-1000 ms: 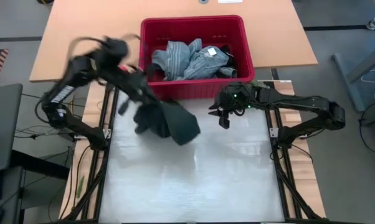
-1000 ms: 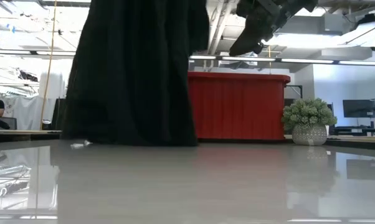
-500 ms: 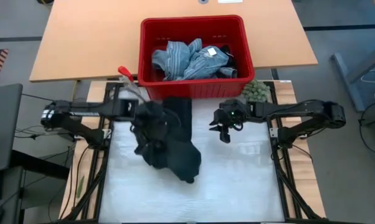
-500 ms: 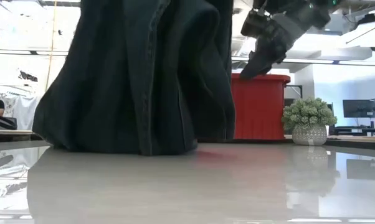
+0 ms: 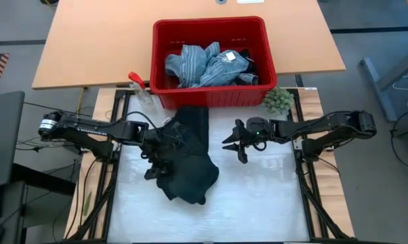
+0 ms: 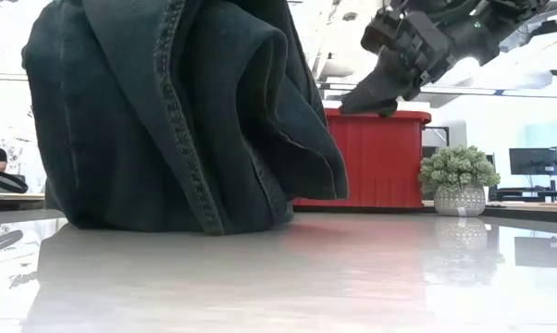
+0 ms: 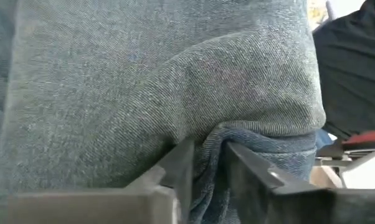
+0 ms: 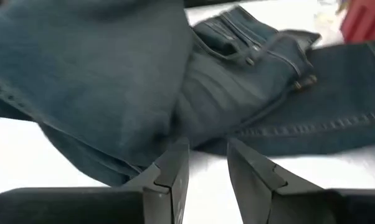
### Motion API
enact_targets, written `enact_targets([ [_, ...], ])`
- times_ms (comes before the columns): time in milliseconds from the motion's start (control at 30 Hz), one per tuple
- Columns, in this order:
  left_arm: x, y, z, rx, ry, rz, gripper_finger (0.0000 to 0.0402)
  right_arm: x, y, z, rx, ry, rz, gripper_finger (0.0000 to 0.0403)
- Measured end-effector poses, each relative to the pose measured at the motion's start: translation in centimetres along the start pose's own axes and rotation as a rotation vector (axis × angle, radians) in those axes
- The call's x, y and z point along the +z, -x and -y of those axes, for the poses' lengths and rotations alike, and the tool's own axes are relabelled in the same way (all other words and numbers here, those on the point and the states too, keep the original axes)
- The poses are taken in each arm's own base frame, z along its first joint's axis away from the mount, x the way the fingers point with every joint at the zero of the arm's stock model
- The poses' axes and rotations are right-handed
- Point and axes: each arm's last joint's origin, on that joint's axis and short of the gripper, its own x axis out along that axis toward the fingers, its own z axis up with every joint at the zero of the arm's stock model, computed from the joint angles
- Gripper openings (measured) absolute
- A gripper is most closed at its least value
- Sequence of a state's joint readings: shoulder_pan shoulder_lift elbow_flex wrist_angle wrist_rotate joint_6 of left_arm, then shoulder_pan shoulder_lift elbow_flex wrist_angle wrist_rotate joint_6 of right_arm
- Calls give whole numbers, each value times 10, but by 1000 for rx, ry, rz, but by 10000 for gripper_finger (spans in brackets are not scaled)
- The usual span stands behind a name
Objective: Fold Laundry from Bin
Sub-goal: Fold the dark blue pants
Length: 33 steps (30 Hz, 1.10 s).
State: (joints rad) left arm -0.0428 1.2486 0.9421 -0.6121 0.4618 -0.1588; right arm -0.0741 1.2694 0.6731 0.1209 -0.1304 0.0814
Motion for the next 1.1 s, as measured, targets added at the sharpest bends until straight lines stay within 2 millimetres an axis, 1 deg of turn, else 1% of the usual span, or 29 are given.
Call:
enact_targets([
  [133, 1, 11, -3, 78, -133, 52, 136, 1, 0, -1, 4, 5, 7, 154],
  [200, 3, 18, -7, 172, -136, 92, 149, 1, 0, -1, 4, 5, 7, 162],
  [267, 2, 25, -11, 246, -98, 105, 157, 0, 0, -1, 3, 5, 2, 171],
  [333, -5, 31, -13, 281, -12, 77, 160, -2, 0, -1, 2, 8, -18, 180],
  [433, -19, 36, -16, 269, 159, -29, 160, -3, 0, 0, -2, 44, -33, 192],
  [500, -26, 37, -15, 263, 256, -84, 159, -3, 0, 2, -9, 71, -32, 198],
  [667, -38, 35, -8, 202, 428, -208, 158, 1, 1, 10, -34, 142, 1, 206],
  [767, -45, 37, -5, 159, 565, -286, 158, 2, 2, 15, -51, 145, 16, 206],
  [867, -51, 39, -3, 165, 659, -350, 158, 3, 3, 18, -64, 139, 16, 206],
  [933, -51, 39, -3, 135, 643, -356, 158, 2, 3, 19, -67, 138, 14, 206],
  [1000, -47, 41, -1, 100, 577, -331, 158, 2, 3, 19, -67, 139, 5, 206],
  [1100, -31, 48, 3, 77, 462, -222, 158, 1, 3, 19, -66, 137, -6, 205],
])
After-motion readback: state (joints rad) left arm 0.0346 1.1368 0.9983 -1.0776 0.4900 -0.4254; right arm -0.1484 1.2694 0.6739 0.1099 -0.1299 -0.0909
